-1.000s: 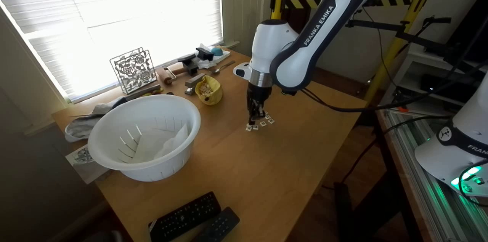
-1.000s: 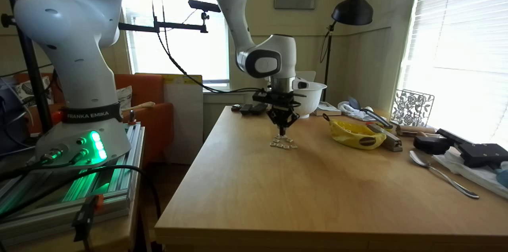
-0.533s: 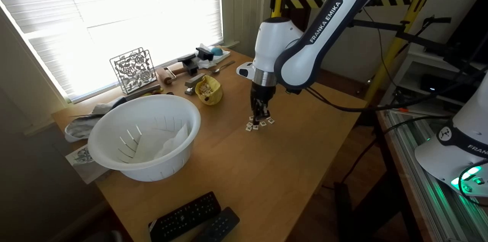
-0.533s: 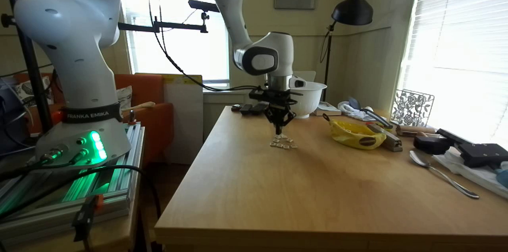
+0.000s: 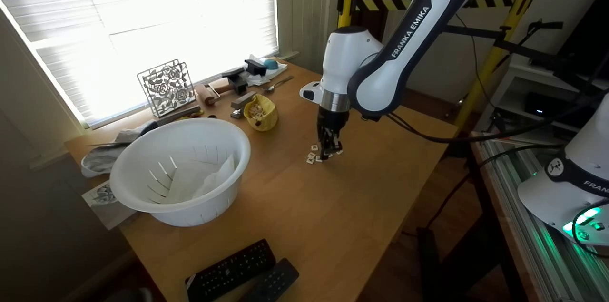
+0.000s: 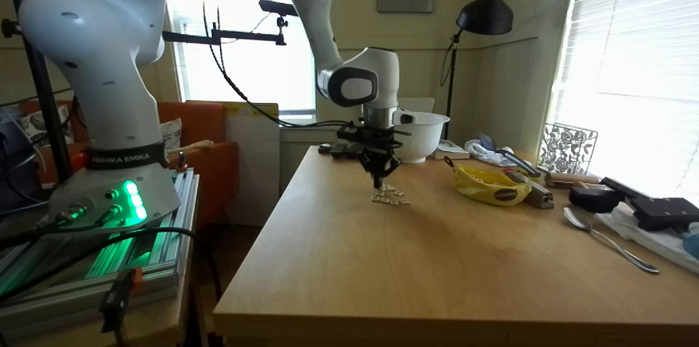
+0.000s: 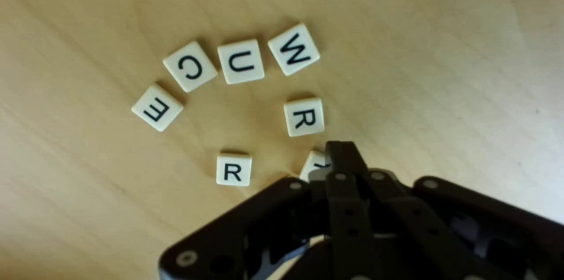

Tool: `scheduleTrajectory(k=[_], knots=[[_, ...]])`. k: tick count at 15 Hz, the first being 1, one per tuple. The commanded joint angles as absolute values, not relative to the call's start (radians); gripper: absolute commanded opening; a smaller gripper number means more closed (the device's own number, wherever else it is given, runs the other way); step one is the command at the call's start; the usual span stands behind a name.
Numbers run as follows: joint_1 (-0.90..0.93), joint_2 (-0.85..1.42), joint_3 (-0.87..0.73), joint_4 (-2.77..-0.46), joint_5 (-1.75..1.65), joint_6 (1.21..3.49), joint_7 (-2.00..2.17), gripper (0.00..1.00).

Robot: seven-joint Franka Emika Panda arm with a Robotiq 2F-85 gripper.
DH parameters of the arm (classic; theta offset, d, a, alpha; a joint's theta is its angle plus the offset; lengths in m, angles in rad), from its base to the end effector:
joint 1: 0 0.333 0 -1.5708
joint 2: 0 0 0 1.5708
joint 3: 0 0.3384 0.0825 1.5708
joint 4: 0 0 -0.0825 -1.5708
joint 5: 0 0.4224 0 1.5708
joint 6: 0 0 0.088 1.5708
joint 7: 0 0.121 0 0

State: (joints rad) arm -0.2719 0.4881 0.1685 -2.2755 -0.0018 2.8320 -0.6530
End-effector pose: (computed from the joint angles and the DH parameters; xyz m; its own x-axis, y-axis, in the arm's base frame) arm 0.5593 -0.0520 0.1203 0.8589 0.5010 0.1062 0.5054 -0.8627 -0.0169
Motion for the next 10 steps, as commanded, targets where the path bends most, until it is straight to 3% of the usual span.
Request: scheduleTrajectory(k=[1, 10], knots=[[-0.302, 0.494, 0.199, -2.286, 0.019, 2.867, -0.668, 0.0], [-0.32, 0.535, 0.199, -2.265, 0.006, 2.88, -0.663, 0.0]])
